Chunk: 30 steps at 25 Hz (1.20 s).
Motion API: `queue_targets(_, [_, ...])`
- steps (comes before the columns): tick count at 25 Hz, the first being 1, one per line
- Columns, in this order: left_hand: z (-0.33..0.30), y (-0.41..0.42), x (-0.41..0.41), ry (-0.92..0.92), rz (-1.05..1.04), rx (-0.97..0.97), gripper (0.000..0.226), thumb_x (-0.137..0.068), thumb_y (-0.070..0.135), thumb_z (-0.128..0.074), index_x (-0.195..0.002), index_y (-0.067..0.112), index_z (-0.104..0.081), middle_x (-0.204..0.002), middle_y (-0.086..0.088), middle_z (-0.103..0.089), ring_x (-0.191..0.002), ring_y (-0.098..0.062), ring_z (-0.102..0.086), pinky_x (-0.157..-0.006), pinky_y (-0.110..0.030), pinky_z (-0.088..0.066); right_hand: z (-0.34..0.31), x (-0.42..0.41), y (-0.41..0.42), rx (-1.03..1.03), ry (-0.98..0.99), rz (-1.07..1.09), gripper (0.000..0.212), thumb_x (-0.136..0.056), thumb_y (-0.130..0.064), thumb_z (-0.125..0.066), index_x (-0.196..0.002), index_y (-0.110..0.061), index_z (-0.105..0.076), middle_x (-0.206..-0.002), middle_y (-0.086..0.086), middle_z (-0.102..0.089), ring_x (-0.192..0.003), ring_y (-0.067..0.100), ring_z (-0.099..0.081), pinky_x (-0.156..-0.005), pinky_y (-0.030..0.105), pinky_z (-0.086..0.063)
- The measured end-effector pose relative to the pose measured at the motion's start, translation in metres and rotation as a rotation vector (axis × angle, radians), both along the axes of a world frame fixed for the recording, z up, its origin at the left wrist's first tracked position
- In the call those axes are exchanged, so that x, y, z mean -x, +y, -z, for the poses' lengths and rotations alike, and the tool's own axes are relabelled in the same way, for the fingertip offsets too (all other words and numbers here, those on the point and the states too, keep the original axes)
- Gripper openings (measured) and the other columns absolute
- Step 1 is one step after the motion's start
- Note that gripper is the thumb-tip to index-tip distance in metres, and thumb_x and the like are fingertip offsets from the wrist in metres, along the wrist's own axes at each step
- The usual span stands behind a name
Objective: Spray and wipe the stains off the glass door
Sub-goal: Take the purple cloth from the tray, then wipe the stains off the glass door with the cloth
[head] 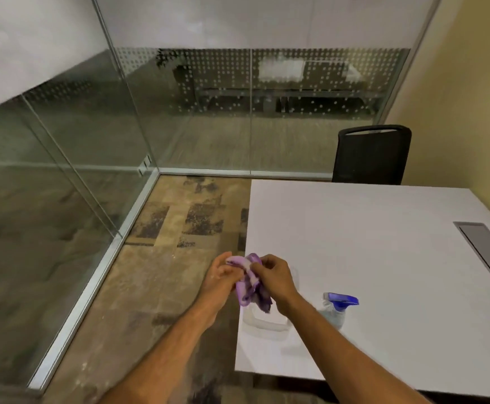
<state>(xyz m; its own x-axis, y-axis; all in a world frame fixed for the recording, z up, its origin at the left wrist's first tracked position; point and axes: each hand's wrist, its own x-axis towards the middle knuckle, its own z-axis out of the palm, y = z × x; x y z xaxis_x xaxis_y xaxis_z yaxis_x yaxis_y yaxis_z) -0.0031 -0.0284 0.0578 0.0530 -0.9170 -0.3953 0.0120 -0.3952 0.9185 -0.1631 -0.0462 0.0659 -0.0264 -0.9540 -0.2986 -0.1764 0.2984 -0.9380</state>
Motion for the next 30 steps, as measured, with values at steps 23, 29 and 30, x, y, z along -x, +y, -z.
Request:
queue_targets(23, [-0.145, 0.280, -0.325, -0.048, -0.776, 0.331, 0.061, -0.088, -0.009, -0.061, -0.138, 0.026, -0.063, -0.134, -0.007, -0.067, -0.107, -0.023, -0.067, -0.096, -0.046, -0.057, -0.113, -0.339, 0.177, 0.513, -0.031, -0.512, 0.050, -0.082, -0.015, -0.069, -0.126, -0.031, -0.055, -0.127, -0.014, -0.057, -0.118, 0.002, -0.053, -0.097, 0.018, -0.042])
queue_targets(29, [-0.145, 0.351, -0.407, 0.008, -0.861, 0.365, 0.055, -0.094, -0.010, -0.058, -0.136, 0.025, -0.063, -0.129, -0.015, -0.070, -0.091, -0.025, -0.072, -0.072, -0.036, -0.062, -0.111, -0.445, 0.271, 0.687, -0.043, -1.048, 0.075, -0.070, -0.048, -0.079, -0.140, -0.034, -0.055, -0.146, -0.023, -0.044, -0.138, -0.004, -0.039, -0.109, 0.013, -0.035])
queue_targets(30, [-0.144, 0.364, -0.423, 0.002, -0.889, 0.362, 0.056, -0.094, -0.012, -0.057, -0.136, 0.024, -0.063, -0.128, -0.015, -0.071, -0.088, -0.022, -0.073, -0.070, -0.033, -0.062, -0.111, -0.462, 0.280, 0.639, -0.094, -1.067, 0.077, -0.071, -0.046, -0.080, -0.142, -0.032, -0.054, -0.147, -0.021, -0.044, -0.139, -0.002, -0.040, -0.110, 0.017, -0.038])
